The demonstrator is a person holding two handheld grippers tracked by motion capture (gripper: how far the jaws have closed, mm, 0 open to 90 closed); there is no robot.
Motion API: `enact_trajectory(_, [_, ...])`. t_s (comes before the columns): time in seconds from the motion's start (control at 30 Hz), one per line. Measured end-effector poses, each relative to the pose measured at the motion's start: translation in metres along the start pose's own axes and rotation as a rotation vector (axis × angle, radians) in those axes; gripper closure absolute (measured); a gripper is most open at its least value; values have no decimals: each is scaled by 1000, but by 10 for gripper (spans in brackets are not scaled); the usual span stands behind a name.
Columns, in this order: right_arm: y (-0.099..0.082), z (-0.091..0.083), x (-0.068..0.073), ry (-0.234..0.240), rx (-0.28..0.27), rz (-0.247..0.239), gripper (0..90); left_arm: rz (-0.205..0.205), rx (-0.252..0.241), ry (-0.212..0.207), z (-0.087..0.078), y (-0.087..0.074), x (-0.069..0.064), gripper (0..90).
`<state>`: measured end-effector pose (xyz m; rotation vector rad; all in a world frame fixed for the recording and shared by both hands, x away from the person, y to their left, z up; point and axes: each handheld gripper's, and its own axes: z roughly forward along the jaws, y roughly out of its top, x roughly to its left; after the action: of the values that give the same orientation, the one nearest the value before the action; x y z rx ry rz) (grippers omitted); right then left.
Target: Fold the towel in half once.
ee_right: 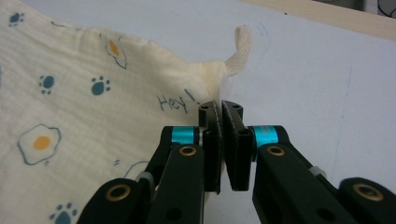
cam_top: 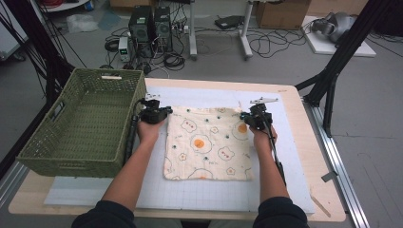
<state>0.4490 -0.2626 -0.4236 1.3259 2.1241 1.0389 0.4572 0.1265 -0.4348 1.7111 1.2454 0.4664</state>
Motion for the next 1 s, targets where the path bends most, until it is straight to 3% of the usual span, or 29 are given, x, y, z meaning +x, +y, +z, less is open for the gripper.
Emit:
enact_trajectory(0.3, [1, -14, 6, 31, -32, -20, 868, 56, -26, -20, -22, 10, -6, 879])
enact_trajectory(0.63, [2, -39, 7, 47, -71, -47, 868, 118, -49, -56, -43, 17, -23, 878])
enact_trajectory(0.73, [0, -46, 6, 55, -85, -46, 868, 128, -83, -59, -50, 16, -28, 879])
enact_trajectory(1.0, [-15, -67, 9, 88, -122, -60, 867, 140, -99, -97, -68, 1, -35, 878])
